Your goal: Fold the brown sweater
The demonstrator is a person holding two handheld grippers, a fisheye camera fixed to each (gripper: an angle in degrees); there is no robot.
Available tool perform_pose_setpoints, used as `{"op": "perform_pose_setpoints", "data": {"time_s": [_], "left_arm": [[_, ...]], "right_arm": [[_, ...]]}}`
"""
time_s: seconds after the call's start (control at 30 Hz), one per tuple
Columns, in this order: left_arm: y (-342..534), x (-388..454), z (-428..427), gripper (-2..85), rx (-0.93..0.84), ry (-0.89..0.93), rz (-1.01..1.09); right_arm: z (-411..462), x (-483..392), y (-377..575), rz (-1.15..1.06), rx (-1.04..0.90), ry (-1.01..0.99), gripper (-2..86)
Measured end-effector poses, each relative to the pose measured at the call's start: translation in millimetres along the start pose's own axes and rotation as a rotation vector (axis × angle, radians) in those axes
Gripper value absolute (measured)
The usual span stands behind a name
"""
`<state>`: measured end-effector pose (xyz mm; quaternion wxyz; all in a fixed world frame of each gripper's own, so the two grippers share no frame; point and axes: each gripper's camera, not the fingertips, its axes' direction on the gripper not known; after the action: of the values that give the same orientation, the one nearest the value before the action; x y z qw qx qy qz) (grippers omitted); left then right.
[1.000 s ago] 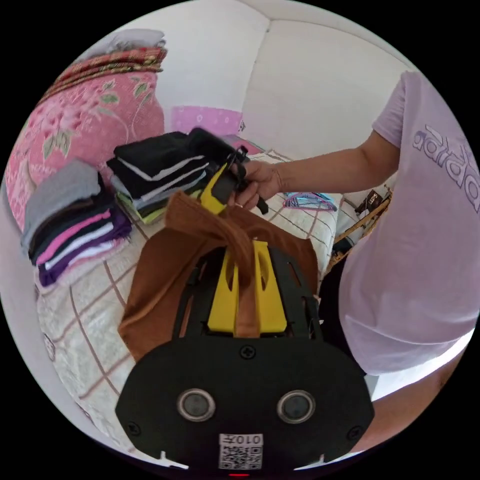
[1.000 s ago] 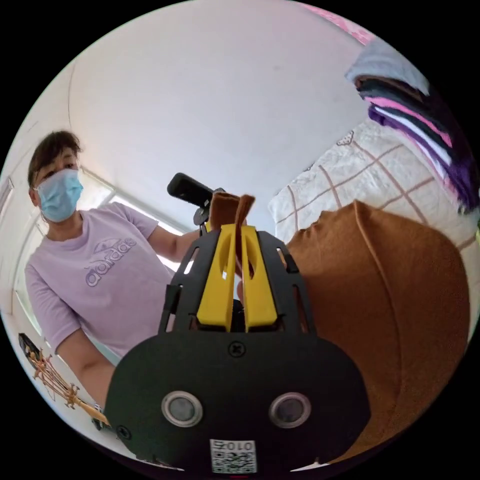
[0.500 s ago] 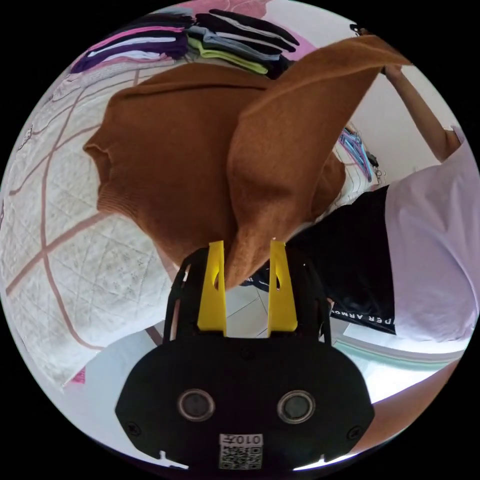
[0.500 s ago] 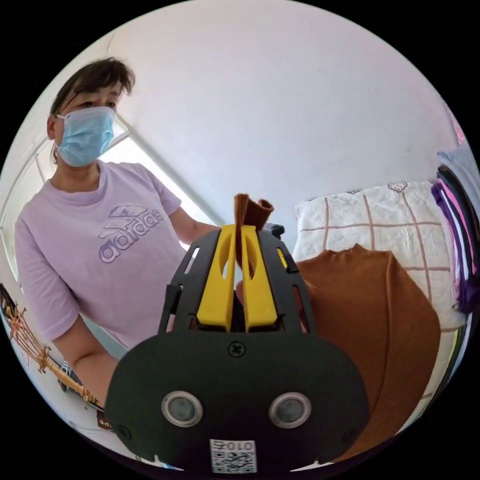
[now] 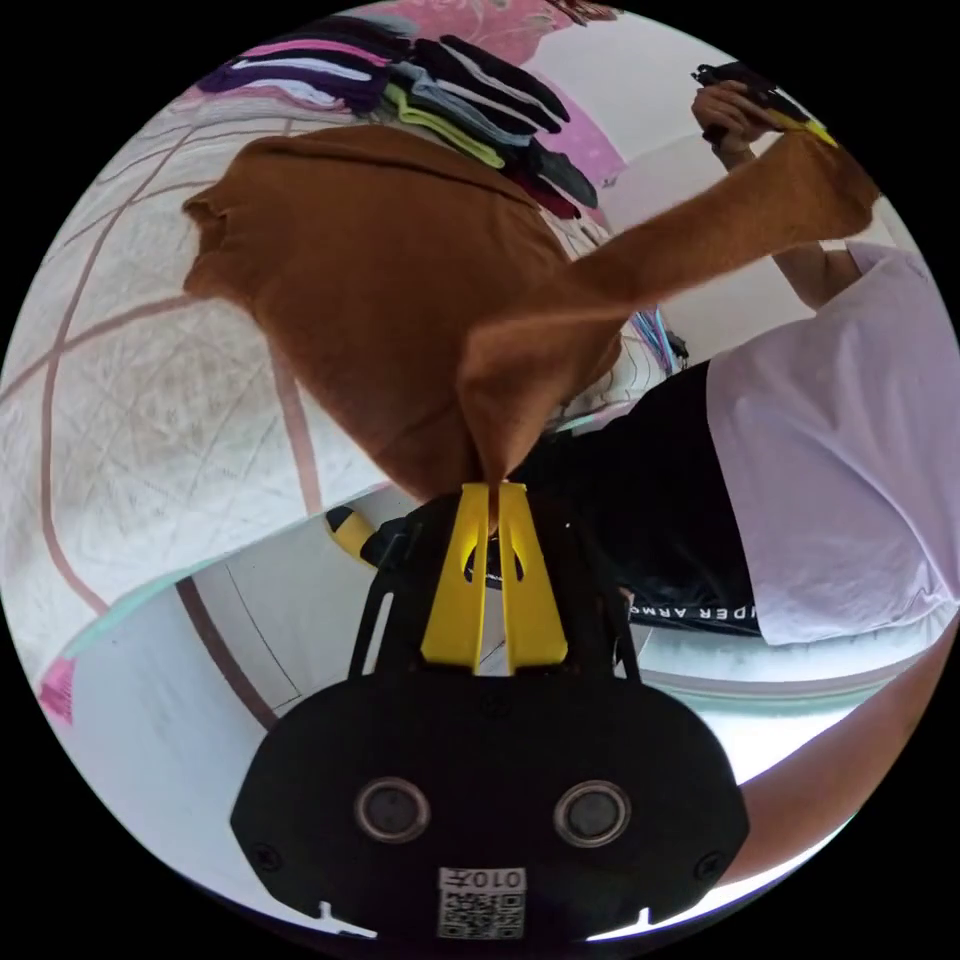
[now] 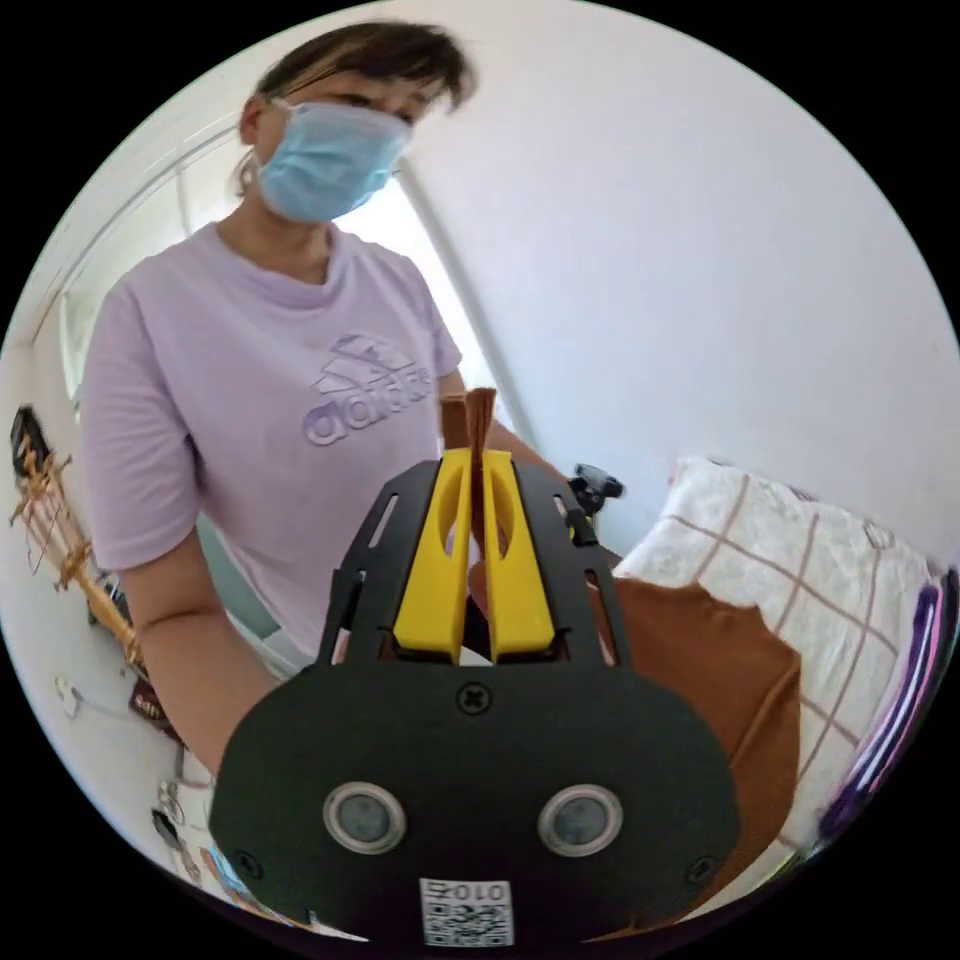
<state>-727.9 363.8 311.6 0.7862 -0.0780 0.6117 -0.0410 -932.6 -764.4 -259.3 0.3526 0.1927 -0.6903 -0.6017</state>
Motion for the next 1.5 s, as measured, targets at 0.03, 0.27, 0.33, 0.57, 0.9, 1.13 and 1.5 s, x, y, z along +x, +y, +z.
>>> {"op": "perform_pose_setpoints", "data": {"time_s": [0.03,0.27,0.33,0.57,0.9,1.13,1.5], "left_arm": [[8.4,-7.9,-6.2,0.2,0.028,0.016,-0.033],[42.4,-58.0,-26.0,0.1,0.148,0.181,-0.235],[48.5,-62.2,-32.4,0.1,0.160,0.228,-0.248],[76.9,-63.7,-72.8,0.1,0.222,0.216,-0.269],[103.2,-75.7,-111.8,1.1,0.256,0.289,-0.310],[130.7,-67.5,-137.3,3.1,0.330,0.332,-0.328],[124.4,-50.5,-170.6,2.5,0.310,0.259,-0.269]], "right_arm": [[-2.0,25.3,6.3,0.091,0.000,0.047,3.5],[-0.7,175.1,95.5,0.880,-0.241,0.659,3.6],[2.5,191.0,113.7,0.953,-0.224,0.681,3.6],[11.1,176.5,112.4,0.649,0.139,0.464,3.5],[31.9,243.2,140.6,0.955,-0.181,0.702,3.6],[39.5,246.9,153.6,0.972,-0.101,0.779,3.6],[62.4,245.8,175.3,0.972,-0.110,0.838,3.6]]}}
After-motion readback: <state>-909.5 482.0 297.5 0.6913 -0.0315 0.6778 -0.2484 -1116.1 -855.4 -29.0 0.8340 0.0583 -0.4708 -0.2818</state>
